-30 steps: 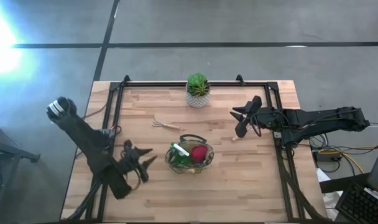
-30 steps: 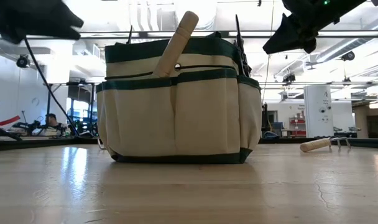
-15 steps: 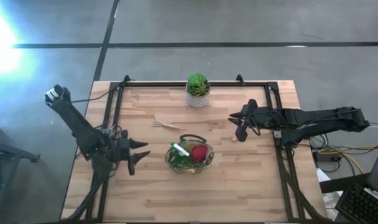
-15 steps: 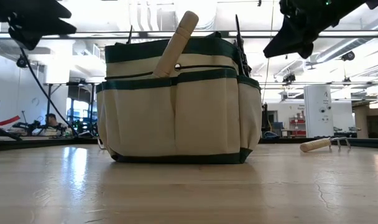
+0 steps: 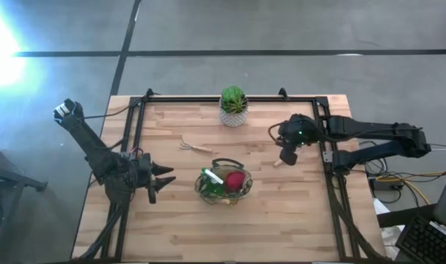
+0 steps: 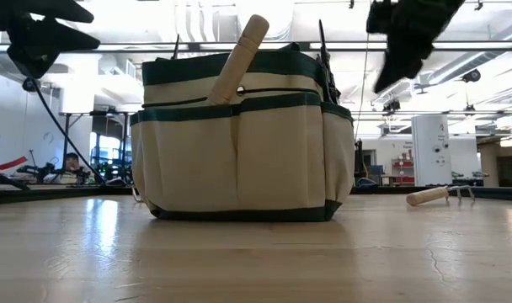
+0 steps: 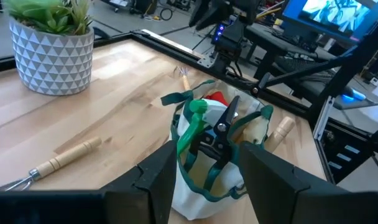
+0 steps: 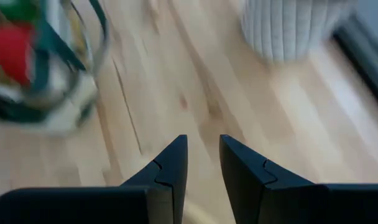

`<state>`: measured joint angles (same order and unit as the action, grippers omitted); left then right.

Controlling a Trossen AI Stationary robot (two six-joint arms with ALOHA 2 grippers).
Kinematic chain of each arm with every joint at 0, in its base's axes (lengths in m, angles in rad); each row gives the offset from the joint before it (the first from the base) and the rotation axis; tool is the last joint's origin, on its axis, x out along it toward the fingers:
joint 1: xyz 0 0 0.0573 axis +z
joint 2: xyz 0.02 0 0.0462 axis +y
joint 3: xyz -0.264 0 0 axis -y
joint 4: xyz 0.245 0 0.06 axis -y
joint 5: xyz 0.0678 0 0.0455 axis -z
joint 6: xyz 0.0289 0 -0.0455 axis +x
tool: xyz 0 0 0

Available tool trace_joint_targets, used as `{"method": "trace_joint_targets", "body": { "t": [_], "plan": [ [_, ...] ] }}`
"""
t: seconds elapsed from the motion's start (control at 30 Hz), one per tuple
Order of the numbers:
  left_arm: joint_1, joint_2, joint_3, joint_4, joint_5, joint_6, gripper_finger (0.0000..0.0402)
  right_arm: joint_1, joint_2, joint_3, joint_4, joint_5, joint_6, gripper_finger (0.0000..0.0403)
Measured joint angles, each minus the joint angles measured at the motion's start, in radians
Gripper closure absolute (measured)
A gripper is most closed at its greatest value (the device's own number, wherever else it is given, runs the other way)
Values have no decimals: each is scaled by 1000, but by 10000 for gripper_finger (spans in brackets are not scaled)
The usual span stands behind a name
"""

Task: Pick & Place Garden tools in Gardening bag
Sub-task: Put the right light brown hand rake into the white gardening bag

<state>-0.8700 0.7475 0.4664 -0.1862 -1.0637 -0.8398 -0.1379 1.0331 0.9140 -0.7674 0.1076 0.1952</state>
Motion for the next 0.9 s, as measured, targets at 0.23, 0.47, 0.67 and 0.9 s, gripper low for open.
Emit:
{"method": "trace_joint_targets", "body": {
  "t": [0.23,0.47,0.67,0.9],
  "plan": [
    [0,0,-1,-1,-1,0,225,-21,7,29,-296,-1,-37,329],
    [0,1,-5,-2,-2,-1,225,-21,-1,25,-404,-2,-305,331],
    [0,1,-15,-8,-3,-1,225,-59,25,25,-419,-5,-142,330],
    [0,1,-16,-9,-3,-1,225,-144,53,12,-431,-31,326,337]
  ]
}}
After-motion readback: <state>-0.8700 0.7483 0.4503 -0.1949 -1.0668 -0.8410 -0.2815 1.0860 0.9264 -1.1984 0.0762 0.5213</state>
